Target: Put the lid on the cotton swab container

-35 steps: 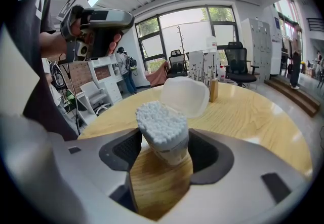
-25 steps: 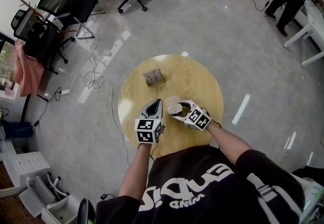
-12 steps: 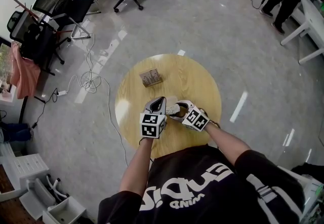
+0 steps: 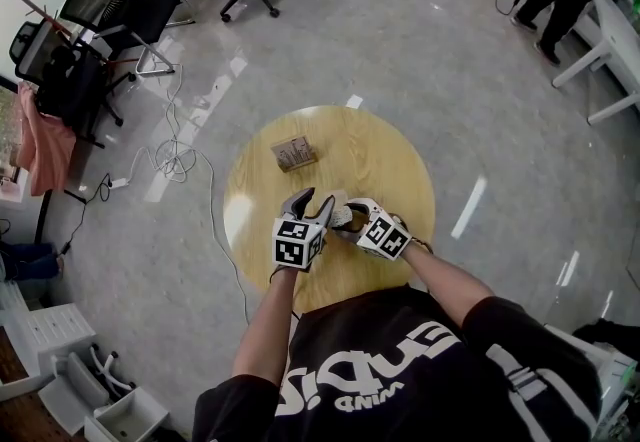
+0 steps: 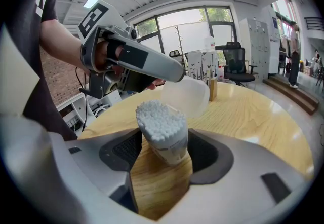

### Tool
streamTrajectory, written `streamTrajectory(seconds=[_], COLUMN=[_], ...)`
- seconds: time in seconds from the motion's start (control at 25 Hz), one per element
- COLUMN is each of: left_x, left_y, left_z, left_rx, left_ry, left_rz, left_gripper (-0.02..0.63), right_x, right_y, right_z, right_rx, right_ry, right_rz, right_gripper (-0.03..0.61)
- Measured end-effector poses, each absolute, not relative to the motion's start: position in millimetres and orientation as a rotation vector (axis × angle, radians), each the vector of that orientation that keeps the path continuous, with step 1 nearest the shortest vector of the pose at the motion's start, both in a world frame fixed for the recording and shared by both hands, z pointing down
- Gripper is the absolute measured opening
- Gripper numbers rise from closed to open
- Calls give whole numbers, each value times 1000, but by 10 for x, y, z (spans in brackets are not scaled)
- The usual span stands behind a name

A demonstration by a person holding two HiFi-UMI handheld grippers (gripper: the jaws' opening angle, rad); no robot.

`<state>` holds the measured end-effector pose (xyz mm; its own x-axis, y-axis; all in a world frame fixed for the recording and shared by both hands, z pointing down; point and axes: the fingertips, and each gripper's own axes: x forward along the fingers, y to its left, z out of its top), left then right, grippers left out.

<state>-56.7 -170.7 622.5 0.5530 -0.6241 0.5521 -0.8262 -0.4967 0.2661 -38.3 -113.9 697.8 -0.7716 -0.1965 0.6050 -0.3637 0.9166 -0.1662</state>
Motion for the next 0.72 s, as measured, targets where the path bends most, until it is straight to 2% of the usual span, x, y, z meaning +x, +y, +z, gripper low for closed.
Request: streamTrajectory(seconds=[0.72], left_x=[-483], left_y=[-1659], left_z=[6252], left_rx=[2258], left_ry=[-1068], left_rz=[458], left_gripper=[184], right_x=[-371], right_y=[-1112], right_z=[7028], right_rx=[391], right_ry=[-2458], right_rz=[403], right_gripper=[281])
